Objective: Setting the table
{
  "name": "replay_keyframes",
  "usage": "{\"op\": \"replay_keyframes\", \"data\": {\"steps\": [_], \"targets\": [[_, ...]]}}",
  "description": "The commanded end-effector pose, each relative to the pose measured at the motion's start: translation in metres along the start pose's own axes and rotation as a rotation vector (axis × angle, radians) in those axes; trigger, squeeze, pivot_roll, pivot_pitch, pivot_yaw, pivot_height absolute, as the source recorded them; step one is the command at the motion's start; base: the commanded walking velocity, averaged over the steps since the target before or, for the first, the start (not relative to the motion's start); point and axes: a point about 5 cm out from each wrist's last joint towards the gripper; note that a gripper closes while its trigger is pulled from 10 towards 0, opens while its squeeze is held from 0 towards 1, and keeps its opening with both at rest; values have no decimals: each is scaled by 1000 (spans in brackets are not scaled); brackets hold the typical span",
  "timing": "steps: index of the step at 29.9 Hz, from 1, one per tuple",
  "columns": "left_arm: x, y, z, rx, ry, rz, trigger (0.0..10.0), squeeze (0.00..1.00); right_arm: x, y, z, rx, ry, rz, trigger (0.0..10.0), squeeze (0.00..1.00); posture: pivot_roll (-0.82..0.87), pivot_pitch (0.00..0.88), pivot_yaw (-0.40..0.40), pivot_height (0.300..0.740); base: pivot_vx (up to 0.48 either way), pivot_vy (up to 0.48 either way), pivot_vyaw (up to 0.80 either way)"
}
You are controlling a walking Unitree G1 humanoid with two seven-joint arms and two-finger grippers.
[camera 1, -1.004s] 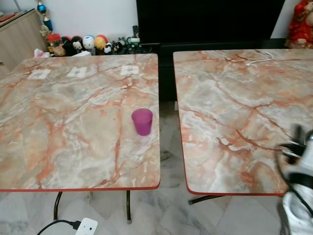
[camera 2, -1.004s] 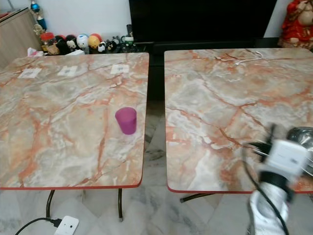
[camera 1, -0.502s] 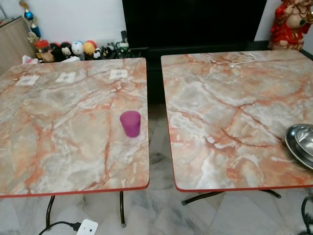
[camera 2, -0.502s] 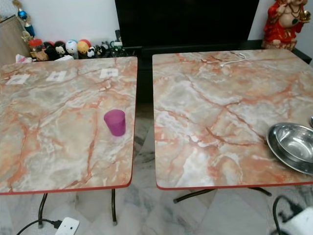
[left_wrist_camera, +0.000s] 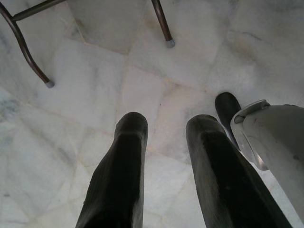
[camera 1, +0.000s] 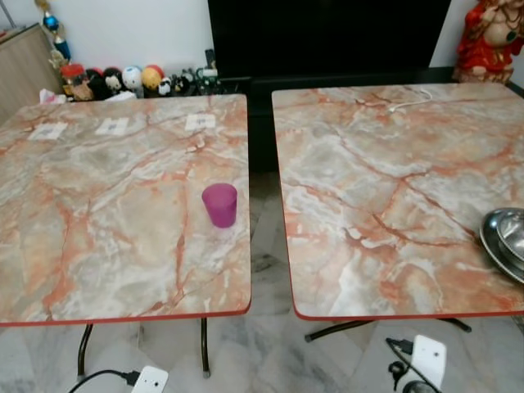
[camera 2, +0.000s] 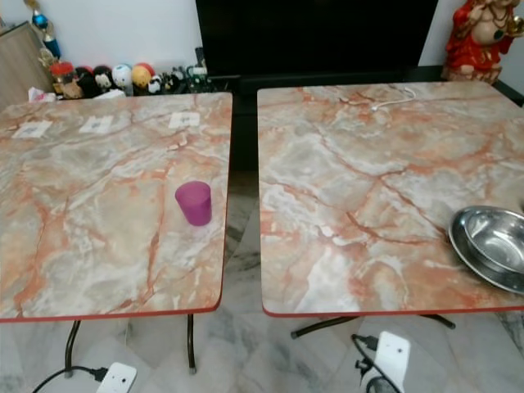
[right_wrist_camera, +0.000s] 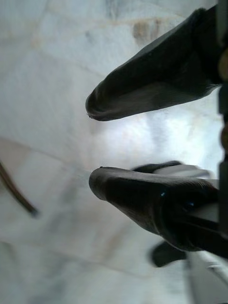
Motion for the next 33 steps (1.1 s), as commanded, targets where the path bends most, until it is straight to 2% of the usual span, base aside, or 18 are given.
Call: {"op": "replay_keyframes", "data": {"steps": [1, 3, 8, 10, 15, 19, 22, 28, 33], "targets": [[1, -9, -2, 29, 7, -8, 10000, 0, 0, -7, 0, 15, 31, -46, 10000, 0, -59, 0, 21, 740, 0, 0, 0], [2, -10, -2, 35, 14, -18, 10000, 0, -3, -24, -2, 82, 23, -53, 10000, 0, -38, 0, 24, 740, 0, 0, 0], [6, -13, -3, 44, 27, -38, 10000, 0, -4, -36, -3, 102, 28, -30, 10000, 0, -43, 0, 38, 740, 0, 0, 0], [7, -14, -4, 46, 27, -38, 10000, 0, -6, -41, -4, 117, 25, -61, 10000, 0, -47, 0, 44, 740, 0, 0, 0], [9, -14, -4, 42, 30, -39, 10000, 0, -6, -31, -2, 85, 43, -88, 10000, 0, -41, 0, 43, 740, 0, 0, 0], [10, -13, -4, 39, 29, -37, 10000, 0, 1, -23, 0, 48, 80, -126, 10000, 0, -47, 0, 48, 740, 0, 0, 0], [11, -14, -4, 39, 27, -33, 10000, 0, 9, -21, 0, 17, 123, -105, 10000, 0, -44, 0, 49, 740, 0, 0, 725], [12, -17, -5, 46, 35, -50, 10000, 0, 10, -24, 0, 41, 122, -133, 10000, 0, -38, 0, 51, 740, 0, 0, 800], [12, -18, -5, 47, 32, -41, 10000, 0, 15, -30, -2, 37, 140, -113, 10000, 0, -42, 0, 57, 740, 0, 0, 683]]}}
Point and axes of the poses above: a point about 5 cm out from each wrist's last joint towards the gripper, its own z axis pointing out of the wrist towards the gripper, its own y axis along the axis of the wrist's last joint, x = y × z, and after that the axes turned 14 degrees about z, right-handed
